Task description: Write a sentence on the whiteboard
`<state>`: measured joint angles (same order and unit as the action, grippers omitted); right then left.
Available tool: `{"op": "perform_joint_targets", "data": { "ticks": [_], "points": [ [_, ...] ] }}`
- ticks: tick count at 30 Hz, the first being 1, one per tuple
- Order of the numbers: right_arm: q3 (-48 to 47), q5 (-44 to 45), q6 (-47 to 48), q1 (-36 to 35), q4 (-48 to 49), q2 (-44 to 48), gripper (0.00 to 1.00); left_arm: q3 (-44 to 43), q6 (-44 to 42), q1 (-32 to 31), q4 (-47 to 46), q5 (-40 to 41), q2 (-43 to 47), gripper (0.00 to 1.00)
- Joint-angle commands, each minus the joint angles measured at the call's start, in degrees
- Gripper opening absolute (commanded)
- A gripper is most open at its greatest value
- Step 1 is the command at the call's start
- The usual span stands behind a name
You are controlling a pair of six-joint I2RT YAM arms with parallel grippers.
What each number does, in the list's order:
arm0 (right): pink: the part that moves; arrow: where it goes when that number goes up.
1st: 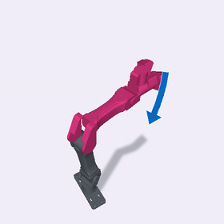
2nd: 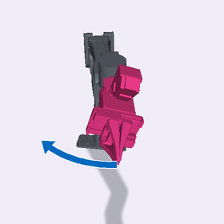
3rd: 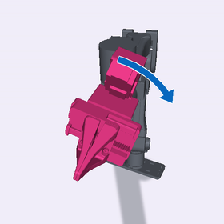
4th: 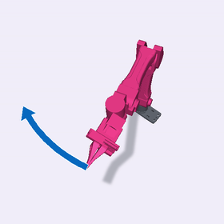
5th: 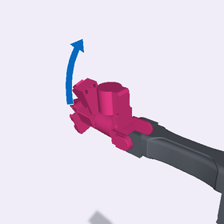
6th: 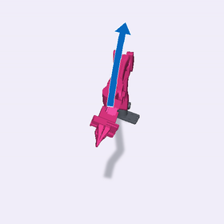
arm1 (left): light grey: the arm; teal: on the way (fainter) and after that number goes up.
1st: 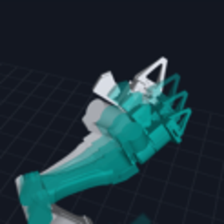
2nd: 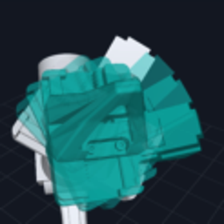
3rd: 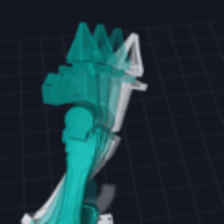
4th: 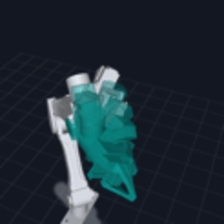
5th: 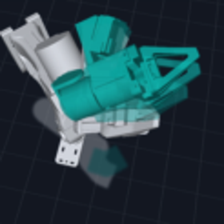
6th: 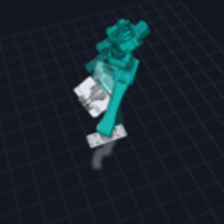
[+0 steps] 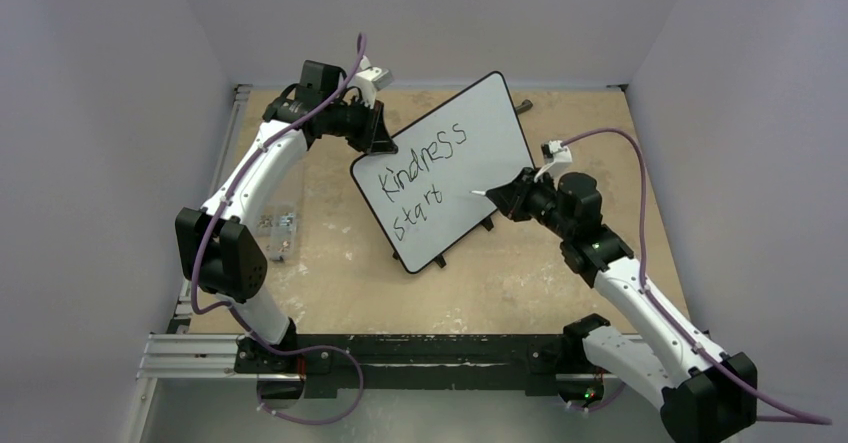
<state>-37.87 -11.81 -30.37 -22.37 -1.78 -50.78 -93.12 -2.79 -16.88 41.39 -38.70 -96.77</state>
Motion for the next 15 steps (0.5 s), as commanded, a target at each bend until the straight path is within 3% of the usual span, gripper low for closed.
{"op": "perform_joint_targets", "data": {
  "ticks": [1,15],
  "points": [
    [1.07,-1.47,1.52,0.3,5.23,-0.92,0.0,-0.1,-7.59,-1.66,4.9,5.33,-1.05,0.0],
    [5.28,-4.44,4.35,0.28,13.79,1.05,0.0,0.02,-6.32,-2.54,6.25,5.81,-0.87,0.0]
  ]
}}
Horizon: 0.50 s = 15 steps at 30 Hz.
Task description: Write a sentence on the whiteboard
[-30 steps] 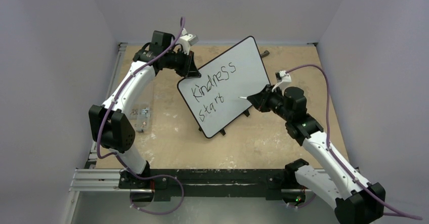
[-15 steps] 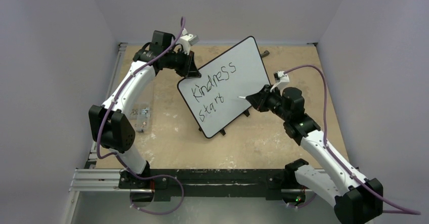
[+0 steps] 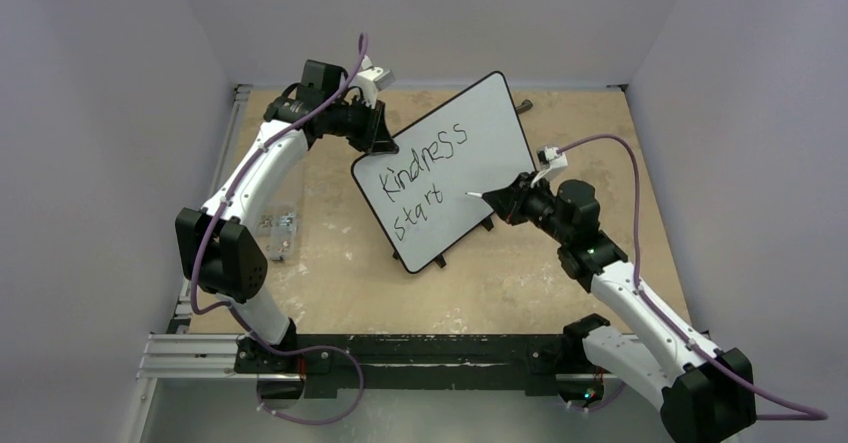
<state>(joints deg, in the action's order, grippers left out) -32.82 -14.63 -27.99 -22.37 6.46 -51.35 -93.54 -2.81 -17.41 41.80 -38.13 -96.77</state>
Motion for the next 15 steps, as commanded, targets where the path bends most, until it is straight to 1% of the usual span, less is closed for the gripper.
{"op": "perform_joint_targets", "data": {
  "ticks": [1,7,12,15],
  "points": [
    [0.43,-1.63,2.15,0.27,6.04,1.88,0.0,0.64,-6.1,-2.01,5.98,5.22,-0.67,0.0],
    [1.24,-1.71,2.66,0.23,7.51,2.25,0.0,3.98,-6.35,-1.95,4.52,6.25,0.9,0.0],
    [1.88,-1.09,2.86,0.28,6.59,3.39,0.0,2.38,-6.89,-2.01,6.11,6.94,-0.63,0.0],
    [2.46,-0.92,3.02,0.23,6.67,3.71,0.0,2.87,-6.87,-2.01,5.71,7.11,-0.1,0.0]
  ]
}}
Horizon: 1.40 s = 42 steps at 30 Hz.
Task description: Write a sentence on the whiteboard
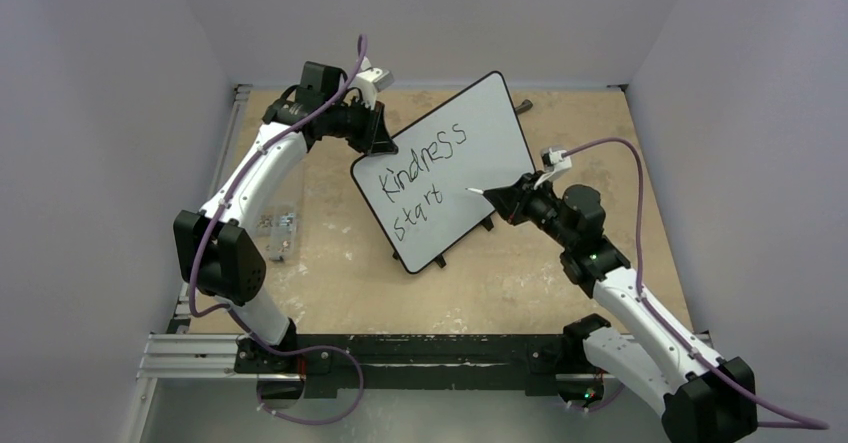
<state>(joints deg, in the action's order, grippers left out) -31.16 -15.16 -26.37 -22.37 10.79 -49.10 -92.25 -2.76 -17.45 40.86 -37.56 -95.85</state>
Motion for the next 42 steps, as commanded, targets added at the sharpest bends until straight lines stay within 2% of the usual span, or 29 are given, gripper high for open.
{"op": "perform_joint_targets", "data": {
  "ticks": [1,30,42],
  "points": [
    [0.92,-0.4,1.51,0.23,2.51,1.4,0.0,1.75,-6.92,-1.93,6.55,6.6,-0.94,0.0],
    [3.62,0.83,1.66,0.26,6.48,2.1,0.0,1.92,-6.84,-1.88,6.42,7.13,-2.04,0.0],
    [2.24,4.11,1.3,0.22,5.85,2.38,0.0,1.81,-6.69,-1.88,6.51,6.64,-1.97,0.0]
  ]
}}
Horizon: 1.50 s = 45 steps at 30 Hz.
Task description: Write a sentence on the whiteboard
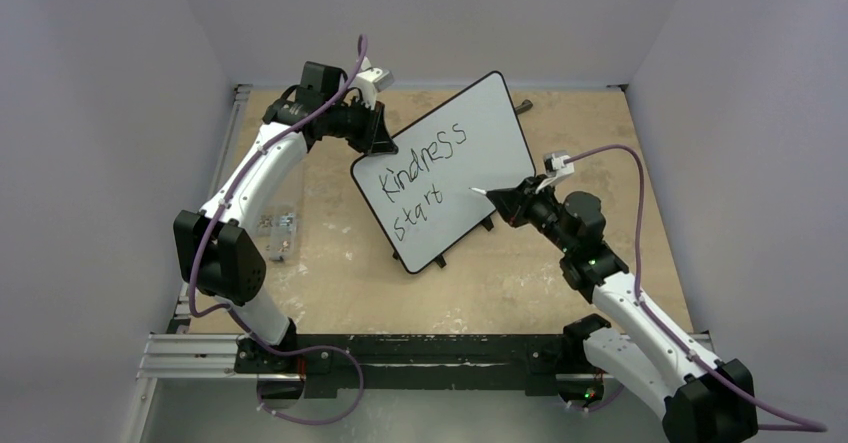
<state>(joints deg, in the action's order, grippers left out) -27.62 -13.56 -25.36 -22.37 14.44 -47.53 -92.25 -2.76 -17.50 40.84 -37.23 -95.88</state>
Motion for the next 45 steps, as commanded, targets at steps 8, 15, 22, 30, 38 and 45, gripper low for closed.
{"op": "perform_joint_targets", "data": {
  "ticks": [8,15,22,30,38,45],
  "points": [
    [-1.85,3.5,0.26,0.26,2.37,-0.29,0.0,1.81,-6.58,-1.8,6.41,6.12,-1.77,0.0],
    [-4.39,7.59,0.52,0.24,0.9,-2.74,0.0,1.72,-6.41,-1.9,6.39,5.92,-1.85,0.0],
    [-7.36,5.21,0.36,0.28,3.36,-9.06,0.0,1.63,-6.35,-1.92,6.43,5.59,-1.77,0.0],
    [-11.1,2.77,-0.66,0.25,6.66,-16.45,0.0,1.63,-6.32,-1.92,6.37,5.51,-1.68,0.0],
    [-12.81,1.7,-1.0,0.23,8.54,-21.76,0.0,1.63,-6.3,-1.88,6.4,5.51,-1.77,0.0],
    [-11.86,2.25,-0.71,0.22,9.11,-23.99,0.0,1.62,-6.33,-1.88,6.53,5.55,-1.84,0.0]
  ]
}}
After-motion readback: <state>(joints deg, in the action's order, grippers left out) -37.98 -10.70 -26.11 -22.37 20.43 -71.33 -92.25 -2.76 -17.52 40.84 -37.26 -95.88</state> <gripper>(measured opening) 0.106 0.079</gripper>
